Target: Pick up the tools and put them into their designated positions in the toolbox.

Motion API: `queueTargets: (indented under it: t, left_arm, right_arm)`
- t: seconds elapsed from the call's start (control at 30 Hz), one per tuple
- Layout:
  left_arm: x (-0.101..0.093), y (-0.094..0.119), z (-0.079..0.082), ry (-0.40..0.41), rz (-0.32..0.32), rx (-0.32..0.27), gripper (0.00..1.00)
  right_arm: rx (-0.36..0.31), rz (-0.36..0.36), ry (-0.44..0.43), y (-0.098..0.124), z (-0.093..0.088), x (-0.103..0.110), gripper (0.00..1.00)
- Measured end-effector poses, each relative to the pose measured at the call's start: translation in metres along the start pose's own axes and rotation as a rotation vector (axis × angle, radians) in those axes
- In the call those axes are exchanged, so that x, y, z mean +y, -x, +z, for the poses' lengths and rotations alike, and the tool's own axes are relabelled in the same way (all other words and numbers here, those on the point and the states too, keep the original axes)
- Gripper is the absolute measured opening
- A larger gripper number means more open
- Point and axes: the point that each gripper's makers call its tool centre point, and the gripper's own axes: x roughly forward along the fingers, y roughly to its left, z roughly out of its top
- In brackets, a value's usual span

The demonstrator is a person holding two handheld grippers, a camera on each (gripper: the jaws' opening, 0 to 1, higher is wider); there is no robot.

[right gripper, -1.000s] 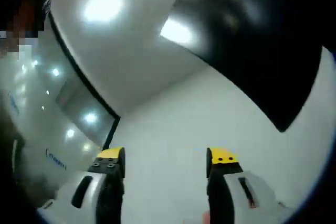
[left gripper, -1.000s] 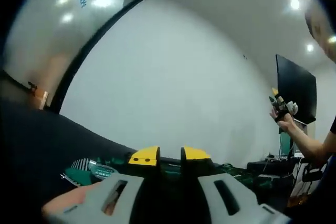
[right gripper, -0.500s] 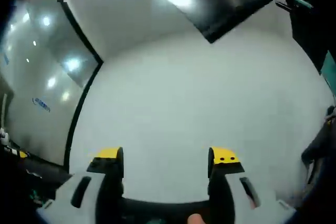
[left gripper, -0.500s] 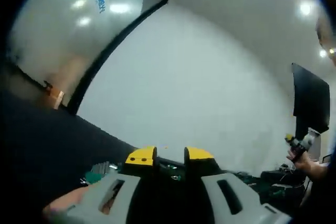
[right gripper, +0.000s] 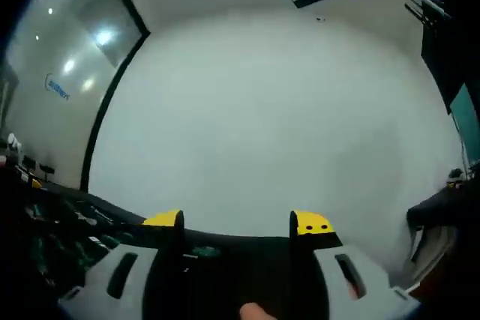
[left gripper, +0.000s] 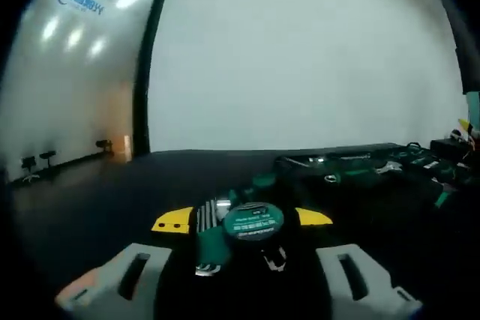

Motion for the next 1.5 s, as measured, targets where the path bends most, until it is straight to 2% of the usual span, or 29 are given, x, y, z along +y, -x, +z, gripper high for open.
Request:
queueTargets:
  t: [0.03, 0.07, 0.1, 0.17, 0.2, 0.23, 0.27, 0.3, 0.33, 0.37, 0.5, 0.6, 0.67, 0.7, 0.73, 0.77, 0.83, 0.87, 0.9, 1.0, 1.03, 1.07, 1.13, 1.17, 1.3, 1.33, 1.43, 1.47, 1.5]
  left_arm:
    - [0.001, -0.002, -0.006, -0.032, -0.005, 0.029, 0.46]
    - [0.0, -0.007, -0.016, -0.028, -0.001, 0.087, 0.46]
    - [0.0, -0.01, -0.008, -0.085, 0.001, 0.044, 0.46]
    - [-0.001, -0.013, -0.01, -0.04, -0.003, 0.045, 0.43]
    - [-0.002, -0.014, -0.008, -0.002, 0.006, 0.04, 0.34]
    - [0.003, -0.009, -0.015, 0.026, 0.055, 0.081, 0.33]
    - [-0.002, -0.013, -0.005, -0.031, 0.018, 0.032, 0.32]
    - [-0.004, -0.012, 0.008, -0.067, 0.012, -0.035, 0.32]
    - [-0.005, -0.01, 0.015, -0.078, 0.019, -0.081, 0.32]
    - [-0.005, -0.003, 0.023, -0.053, 0.024, -0.127, 0.32]
    - [-0.015, 0.008, 0.028, 0.12, 0.023, -0.101, 0.31]
    - [-0.048, 0.017, 0.048, 0.09, -0.025, -0.093, 0.31]
    - [-0.079, 0.02, 0.06, 0.11, -0.053, -0.08, 0.32]
    - [-0.097, 0.022, 0.064, 0.114, -0.068, -0.066, 0.32]
    - [-0.129, 0.024, 0.068, 0.091, -0.126, -0.063, 0.32]
    - [-0.147, 0.023, 0.07, 0.068, -0.147, -0.072, 0.32]
    - [-0.19, 0.017, 0.066, 0.011, -0.197, -0.046, 0.32]
    - [-0.218, 0.014, 0.056, -0.001, -0.245, 0.001, 0.31]
    - [-0.23, 0.009, 0.053, -0.012, -0.259, 0.013, 0.31]
    - [-0.255, -0.008, 0.047, -0.021, -0.257, 0.025, 0.31]
    - [-0.265, -0.011, 0.038, -0.016, -0.267, 0.076, 0.31]
    - [-0.272, -0.015, 0.035, -0.012, -0.273, 0.098, 0.31]
    - [-0.28, -0.023, 0.029, -0.045, -0.26, 0.126, 0.31]
    - [-0.282, -0.026, 0.032, -0.093, -0.252, 0.113, 0.31]
    - [-0.298, -0.031, 0.031, -0.122, -0.272, 0.136, 0.31]
    - [-0.302, -0.032, 0.024, -0.103, -0.291, 0.177, 0.31]
    - [-0.3, -0.03, 0.026, -0.107, -0.27, 0.156, 0.32]
    - [-0.297, -0.026, 0.026, -0.123, -0.261, 0.159, 0.32]
    - [-0.293, -0.024, 0.028, -0.171, -0.249, 0.152, 0.32]
  right_arm:
    - [-0.002, -0.007, 0.008, 0.0, 0.0, -0.001, 0.53]
    - [-0.003, -0.004, 0.021, 0.0, 0.0, 0.001, 0.53]
    - [-0.005, 0.001, 0.02, 0.0, 0.001, 0.0, 0.53]
    - [-0.009, 0.015, 0.005, 0.0, 0.002, 0.003, 0.53]
    - [-0.011, 0.015, 0.001, 0.0, 0.002, 0.003, 0.53]
    - [-0.01, 0.014, -0.005, 0.001, 0.002, 0.002, 0.53]
    - [-0.005, 0.009, -0.007, 0.002, 0.001, 0.0, 0.53]
    - [0.008, 0.003, -0.016, 0.002, -0.002, -0.002, 0.53]
    - [0.015, 0.004, -0.028, 0.001, -0.003, -0.003, 0.53]
    - [0.018, 0.004, -0.049, 0.002, -0.004, -0.004, 0.53]
    - [0.027, 0.004, -0.068, 0.002, -0.006, -0.003, 0.53]
    - [0.032, 0.011, -0.063, 0.002, -0.007, -0.001, 0.52]
    - [0.038, 0.023, -0.061, 0.001, -0.008, 0.001, 0.51]
    - [0.042, 0.027, -0.061, 0.001, -0.009, 0.003, 0.51]
    - [0.046, 0.037, -0.062, 0.0, -0.01, 0.005, 0.5]
    - [0.049, 0.04, -0.062, 0.0, -0.011, 0.006, 0.49]
    - [0.059, 0.047, -0.056, -0.001, -0.013, 0.008, 0.49]
    - [0.069, 0.048, -0.049, -0.002, -0.016, 0.008, 0.49]
    - [0.075, 0.048, -0.048, -0.002, -0.017, 0.006, 0.49]
    - [0.089, 0.056, -0.053, -0.001, -0.02, 0.007, 0.48]
    - [0.09, 0.059, -0.056, 0.0, -0.02, 0.007, 0.48]
    - [0.088, 0.067, -0.065, 0.002, -0.019, 0.009, 0.47]
    - [0.076, 0.065, -0.075, 0.004, -0.016, 0.008, 0.47]
    - [0.074, 0.063, -0.077, 0.004, -0.016, 0.007, 0.46]
    - [0.056, 0.062, -0.155, 0.004, -0.013, 0.003, 0.44]
    - [0.063, 0.063, -0.155, 0.003, -0.015, 0.003, 0.44]
    - [0.071, 0.079, -0.159, 0.003, -0.016, 0.008, 0.44]
    - [0.066, 0.08, -0.161, 0.003, -0.015, 0.008, 0.44]
    - [0.063, 0.082, -0.159, 0.003, -0.014, 0.009, 0.44]
